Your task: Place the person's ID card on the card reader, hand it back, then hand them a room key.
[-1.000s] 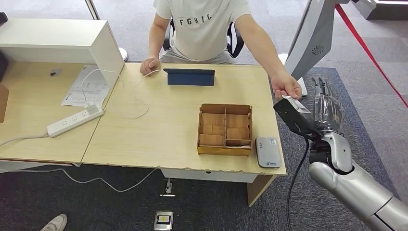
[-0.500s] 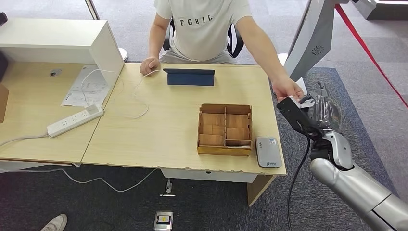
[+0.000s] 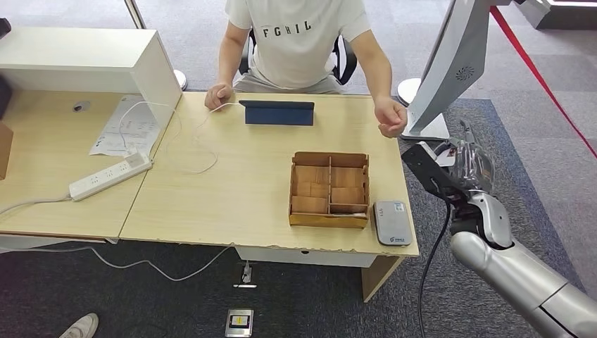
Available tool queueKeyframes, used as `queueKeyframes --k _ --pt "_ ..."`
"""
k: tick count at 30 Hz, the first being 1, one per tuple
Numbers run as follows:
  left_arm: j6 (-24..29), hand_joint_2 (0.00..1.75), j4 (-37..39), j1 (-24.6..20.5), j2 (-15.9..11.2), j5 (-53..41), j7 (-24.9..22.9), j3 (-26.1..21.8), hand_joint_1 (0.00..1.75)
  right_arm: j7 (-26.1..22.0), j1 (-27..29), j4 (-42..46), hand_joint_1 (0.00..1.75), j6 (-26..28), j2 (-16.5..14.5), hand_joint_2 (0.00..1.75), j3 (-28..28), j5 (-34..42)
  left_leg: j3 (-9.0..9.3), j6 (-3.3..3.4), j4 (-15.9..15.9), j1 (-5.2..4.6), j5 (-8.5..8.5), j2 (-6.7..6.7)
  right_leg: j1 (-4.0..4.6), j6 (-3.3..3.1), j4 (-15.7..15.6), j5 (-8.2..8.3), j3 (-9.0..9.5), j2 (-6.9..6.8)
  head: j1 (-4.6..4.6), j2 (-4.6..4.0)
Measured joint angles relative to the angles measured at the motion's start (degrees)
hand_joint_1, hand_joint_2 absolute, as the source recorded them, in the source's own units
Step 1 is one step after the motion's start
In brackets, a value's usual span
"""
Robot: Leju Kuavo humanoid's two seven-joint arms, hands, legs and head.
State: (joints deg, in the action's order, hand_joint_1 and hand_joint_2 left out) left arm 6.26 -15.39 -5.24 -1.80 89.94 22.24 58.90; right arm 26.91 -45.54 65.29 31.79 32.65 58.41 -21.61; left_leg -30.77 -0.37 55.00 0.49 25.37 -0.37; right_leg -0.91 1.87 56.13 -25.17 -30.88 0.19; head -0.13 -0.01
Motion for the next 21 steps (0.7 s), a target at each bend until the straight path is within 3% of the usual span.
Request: queueKeyframes --k 21 --pt "-0.1 0.0 0.0 0.0 -0.5 -0.2 -1.0 0.0 0.0 -0.9 7.1 -1.4 1.75 0.2 -0.1 1.75 2.6 2.2 0.0 0.0 0.0 0.0 0.0 0.0 0.0 0.0 0.0 0.0 -0.01 0.0 0.0 -0.01"
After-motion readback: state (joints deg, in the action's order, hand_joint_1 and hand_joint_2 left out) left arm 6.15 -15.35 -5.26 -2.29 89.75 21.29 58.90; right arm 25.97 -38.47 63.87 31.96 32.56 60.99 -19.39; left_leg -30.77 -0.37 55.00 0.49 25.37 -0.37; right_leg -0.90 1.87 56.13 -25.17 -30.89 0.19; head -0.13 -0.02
